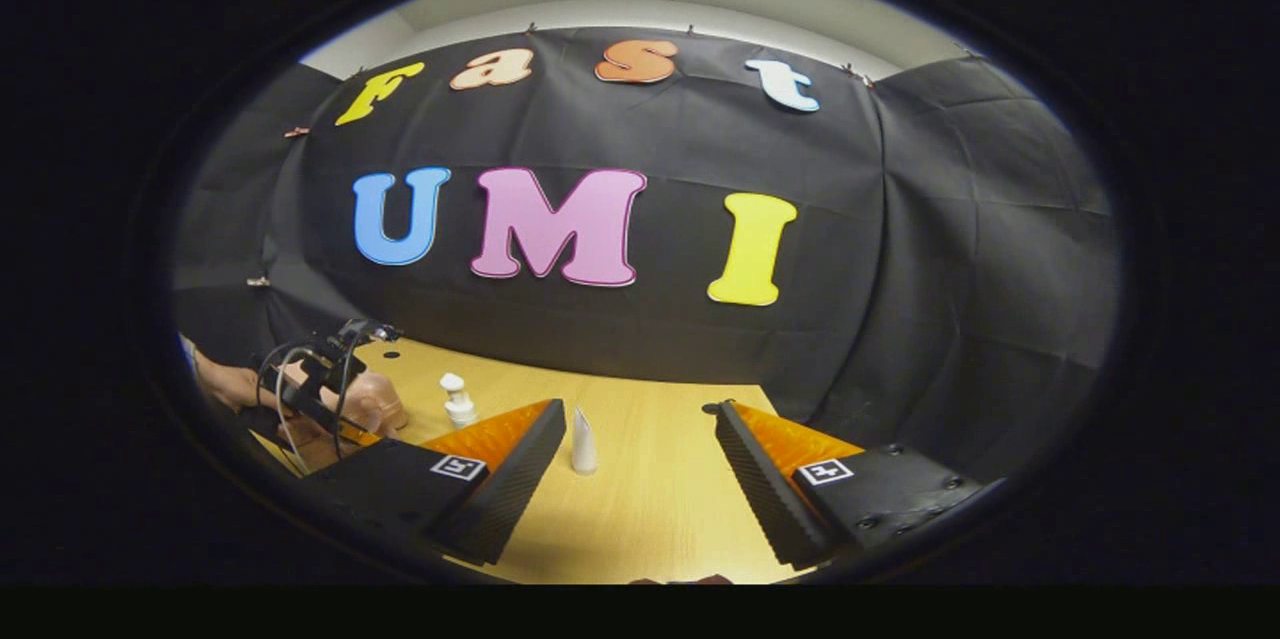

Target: First open the suitcase, pack the skin care products into it, and then close the suitcase.

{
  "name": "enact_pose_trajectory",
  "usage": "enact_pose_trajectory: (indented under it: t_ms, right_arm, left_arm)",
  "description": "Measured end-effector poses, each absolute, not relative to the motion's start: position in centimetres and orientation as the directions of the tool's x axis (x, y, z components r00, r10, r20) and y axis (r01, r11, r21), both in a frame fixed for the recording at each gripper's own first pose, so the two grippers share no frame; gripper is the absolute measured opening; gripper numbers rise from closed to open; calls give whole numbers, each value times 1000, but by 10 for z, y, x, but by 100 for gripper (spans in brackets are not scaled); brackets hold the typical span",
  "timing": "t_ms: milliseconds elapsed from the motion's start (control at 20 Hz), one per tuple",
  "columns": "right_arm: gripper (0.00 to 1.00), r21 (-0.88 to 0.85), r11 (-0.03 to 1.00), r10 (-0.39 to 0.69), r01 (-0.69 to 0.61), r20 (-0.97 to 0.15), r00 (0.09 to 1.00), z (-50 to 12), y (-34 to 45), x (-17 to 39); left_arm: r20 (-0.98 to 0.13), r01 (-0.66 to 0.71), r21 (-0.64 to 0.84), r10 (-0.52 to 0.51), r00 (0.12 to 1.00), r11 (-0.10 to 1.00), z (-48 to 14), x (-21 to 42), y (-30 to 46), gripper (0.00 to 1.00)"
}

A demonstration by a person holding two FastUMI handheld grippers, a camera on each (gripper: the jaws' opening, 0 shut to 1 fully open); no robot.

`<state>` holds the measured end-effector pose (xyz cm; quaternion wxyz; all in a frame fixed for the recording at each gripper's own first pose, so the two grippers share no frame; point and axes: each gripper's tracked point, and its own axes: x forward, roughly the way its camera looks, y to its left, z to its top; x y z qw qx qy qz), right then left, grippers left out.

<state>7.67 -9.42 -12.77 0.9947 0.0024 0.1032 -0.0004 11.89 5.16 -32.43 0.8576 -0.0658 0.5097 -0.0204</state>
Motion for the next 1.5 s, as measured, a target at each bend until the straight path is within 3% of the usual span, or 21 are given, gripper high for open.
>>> enact_pose_trajectory:
  t_ms: [250,450,600,750,850,1100,1350,1500]
  right_arm:
    - [96,-14,1000,3,-6,-198,980,-122,-76,81]
    - [96,2,1000,23,-24,-198,980,-118,-55,89]
    - [96,-8,999,40,-42,-189,981,-111,-40,97]
    - [96,-4,998,58,-60,-192,980,-105,-24,102]
    - [96,-11,998,64,-67,-190,980,-98,-14,105]
    - [96,-39,997,65,-74,-196,978,-89,11,115]
    - [96,-25,998,43,-50,-224,974,-87,37,117]
    - [96,-38,998,29,-40,-251,968,-88,52,116]
  left_arm:
    - [-823,33,-178,-168,543,983,-247,118,67,12]
    - [-805,3,-209,-174,568,978,-180,114,116,12]
    - [-781,-42,-202,-135,610,979,-144,118,178,11]
    - [-784,-83,-83,-14,620,993,-126,114,254,11]
    - [-772,-112,11,80,630,994,-122,113,305,11]
    - [-755,-151,8,105,647,988,-139,122,388,11]
    - [-754,-175,-112,31,656,978,-175,123,471,11]
    - [-748,-245,-272,-44,663,931,-214,119,513,11]
